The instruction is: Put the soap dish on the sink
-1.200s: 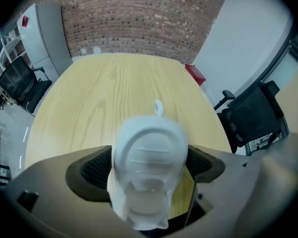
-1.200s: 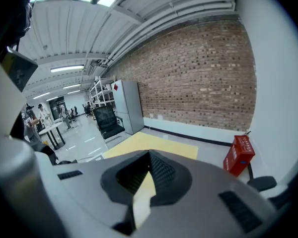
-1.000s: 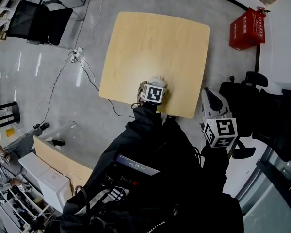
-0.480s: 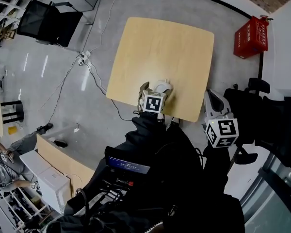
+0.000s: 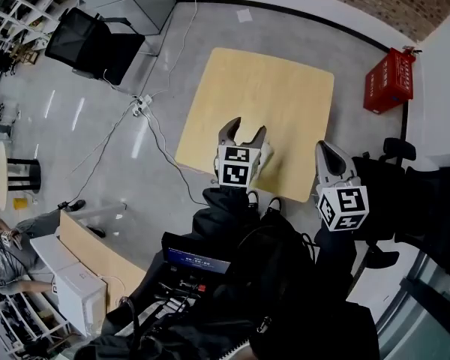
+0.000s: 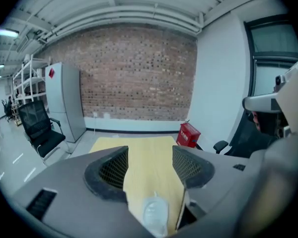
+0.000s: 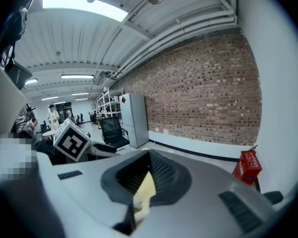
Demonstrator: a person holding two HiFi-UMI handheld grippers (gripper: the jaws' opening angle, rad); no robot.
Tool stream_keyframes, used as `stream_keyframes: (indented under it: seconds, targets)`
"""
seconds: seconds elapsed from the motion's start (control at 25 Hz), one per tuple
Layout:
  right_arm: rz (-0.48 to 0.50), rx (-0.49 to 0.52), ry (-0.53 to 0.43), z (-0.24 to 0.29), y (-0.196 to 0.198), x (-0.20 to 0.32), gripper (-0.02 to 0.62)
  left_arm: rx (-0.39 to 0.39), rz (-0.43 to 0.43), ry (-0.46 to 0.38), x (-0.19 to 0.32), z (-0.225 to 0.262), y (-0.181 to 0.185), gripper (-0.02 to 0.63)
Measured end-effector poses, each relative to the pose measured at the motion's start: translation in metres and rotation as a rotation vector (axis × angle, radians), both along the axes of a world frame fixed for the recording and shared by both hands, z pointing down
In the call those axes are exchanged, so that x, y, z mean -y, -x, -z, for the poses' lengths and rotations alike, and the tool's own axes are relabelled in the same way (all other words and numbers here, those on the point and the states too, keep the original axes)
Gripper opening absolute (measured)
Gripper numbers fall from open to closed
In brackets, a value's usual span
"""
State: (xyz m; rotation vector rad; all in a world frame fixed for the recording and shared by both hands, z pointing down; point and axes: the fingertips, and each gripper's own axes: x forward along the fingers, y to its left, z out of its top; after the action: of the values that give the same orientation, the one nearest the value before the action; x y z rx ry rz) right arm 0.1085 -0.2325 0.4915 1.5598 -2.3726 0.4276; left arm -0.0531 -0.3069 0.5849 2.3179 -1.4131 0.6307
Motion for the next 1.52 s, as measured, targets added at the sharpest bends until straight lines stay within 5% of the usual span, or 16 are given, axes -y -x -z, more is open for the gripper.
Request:
stream_keyframes:
  seconds: [0.44, 1.04, 1.52]
  targets:
    - [0.014, 0.024, -0.152, 0.064, 0.016, 0.016, 0.005, -0.043, 0.022, -0.317, 0.007, 0.122, 0.009, 0.003]
    - [0.003, 0.014, -0.343, 0.143, 0.011, 0.037, 0.005, -0.077, -0.024, -0.534, 0.004, 0.227, 0.002, 0.003]
    - [-0.001, 0.012, -0.445, 0.178, 0.009, 0.041, 0.005, -0.098, -0.018, -0.588, 0.008, 0.253, 0.004, 0.003]
